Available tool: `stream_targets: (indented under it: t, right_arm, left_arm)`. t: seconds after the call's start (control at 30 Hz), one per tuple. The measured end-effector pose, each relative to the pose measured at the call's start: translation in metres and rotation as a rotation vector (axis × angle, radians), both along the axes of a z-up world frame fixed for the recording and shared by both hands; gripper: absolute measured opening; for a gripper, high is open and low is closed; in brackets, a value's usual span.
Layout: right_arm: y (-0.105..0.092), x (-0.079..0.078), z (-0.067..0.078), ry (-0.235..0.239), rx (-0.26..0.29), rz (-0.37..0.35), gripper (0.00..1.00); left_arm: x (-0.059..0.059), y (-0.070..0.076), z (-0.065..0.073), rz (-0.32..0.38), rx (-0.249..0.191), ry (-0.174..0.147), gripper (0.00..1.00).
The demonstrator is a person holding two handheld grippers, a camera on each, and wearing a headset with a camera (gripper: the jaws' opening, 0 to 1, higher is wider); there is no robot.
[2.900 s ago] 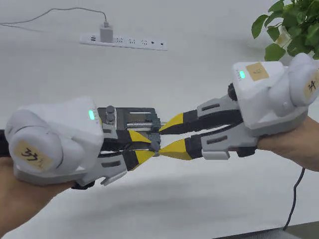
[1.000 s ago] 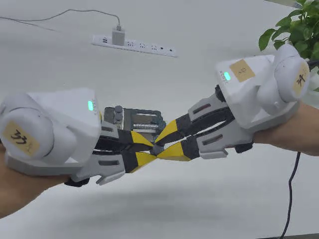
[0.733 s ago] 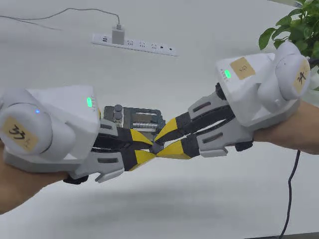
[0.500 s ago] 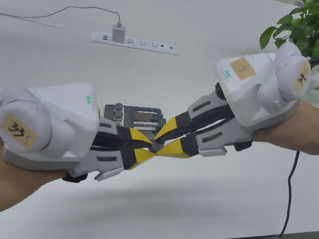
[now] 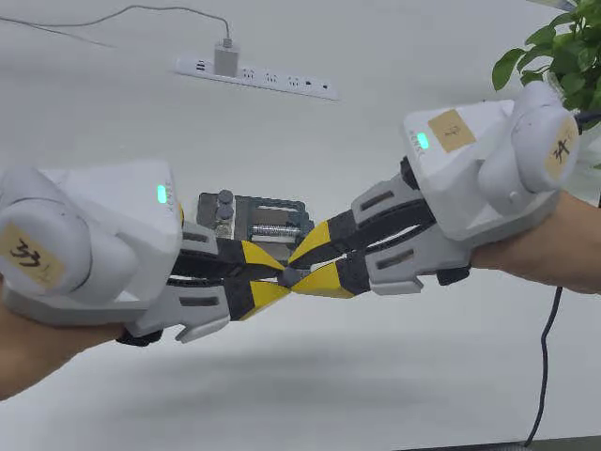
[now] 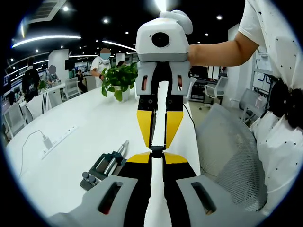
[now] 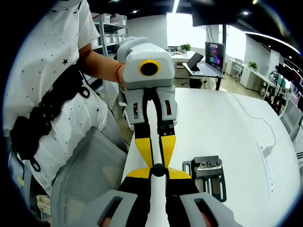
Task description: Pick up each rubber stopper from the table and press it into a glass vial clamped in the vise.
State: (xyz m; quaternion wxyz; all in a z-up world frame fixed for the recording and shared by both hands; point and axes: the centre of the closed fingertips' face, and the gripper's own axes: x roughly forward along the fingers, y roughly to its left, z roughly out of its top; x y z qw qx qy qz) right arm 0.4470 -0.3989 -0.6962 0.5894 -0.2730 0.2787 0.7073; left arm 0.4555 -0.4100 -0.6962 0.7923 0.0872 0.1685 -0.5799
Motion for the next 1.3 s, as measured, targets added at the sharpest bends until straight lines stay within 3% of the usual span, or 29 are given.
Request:
stream_targets:
  t: [0.23,0.4,0.7,0.97,1.3]
  right_arm:
    - [0.003,0.001,0.000,0.007,0.001,-0.002,0.05]
    - [0.004,0.003,0.002,0.006,0.002,-0.003,0.05]
    - [0.012,0.015,0.009,-0.009,0.019,-0.045,0.06]
    - [0.020,0.031,0.006,-0.039,-0.001,-0.086,0.06]
    - [0.034,0.052,-0.002,-0.046,-0.031,-0.122,0.06]
  left_arm:
    - [-0.002,-0.002,0.002,0.003,-0.020,-0.009,0.12]
    - [-0.002,0.006,0.002,0.028,-0.031,-0.005,0.15]
    - [0.007,0.031,-0.002,0.110,-0.031,-0.012,0.21]
    - [0.016,0.057,-0.011,0.192,-0.022,-0.012,0.27]
    - [0.029,0.086,-0.026,0.269,-0.018,-0.016,0.43]
